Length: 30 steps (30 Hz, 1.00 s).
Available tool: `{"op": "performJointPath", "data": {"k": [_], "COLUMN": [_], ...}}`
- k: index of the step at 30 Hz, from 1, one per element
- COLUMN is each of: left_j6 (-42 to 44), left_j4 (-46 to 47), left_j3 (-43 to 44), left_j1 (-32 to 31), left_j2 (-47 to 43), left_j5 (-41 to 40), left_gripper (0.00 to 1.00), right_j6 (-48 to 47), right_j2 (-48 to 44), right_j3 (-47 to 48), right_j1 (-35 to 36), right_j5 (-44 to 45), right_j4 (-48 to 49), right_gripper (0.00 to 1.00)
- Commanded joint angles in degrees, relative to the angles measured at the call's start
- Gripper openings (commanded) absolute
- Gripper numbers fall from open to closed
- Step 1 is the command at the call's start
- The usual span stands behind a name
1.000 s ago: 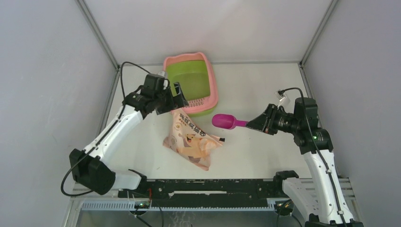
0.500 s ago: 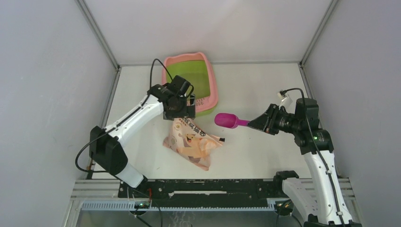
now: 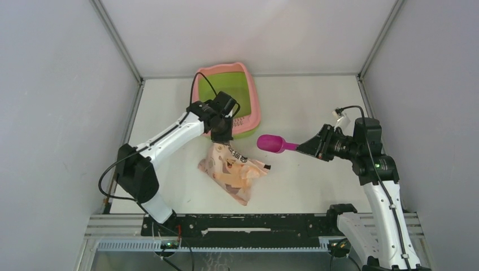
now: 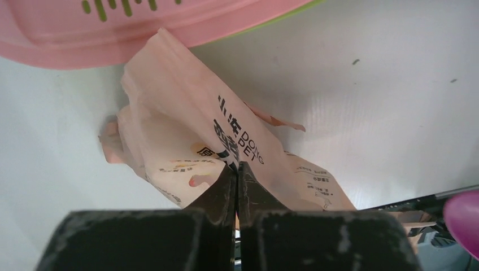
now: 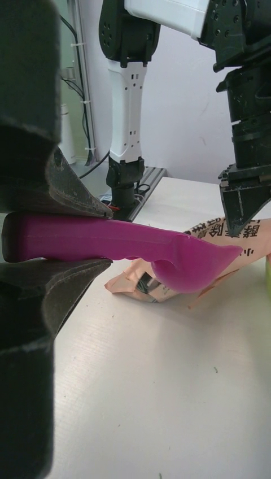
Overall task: Fill the litter box with clean litter
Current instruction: Adjust the cat litter bag at the center of the board.
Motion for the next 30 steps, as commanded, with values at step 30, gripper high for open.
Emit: {"op": "performJointPath", "data": {"k": [30], "left_j6": [-31.4], "left_j4": [39.1], "left_j3": [-56.7], "left_j1": [-13.3], "left_j2": [-51.0], "left_j5": [-24.9], "left_gripper": [0.19], "right_j6": [2.3], "right_j2": [-0.3], "right_j3": [1.6], "right_j1": [20.7], "right_j5": [12.9], "right_j4": [-6.3], "right_gripper": [0.00]}}
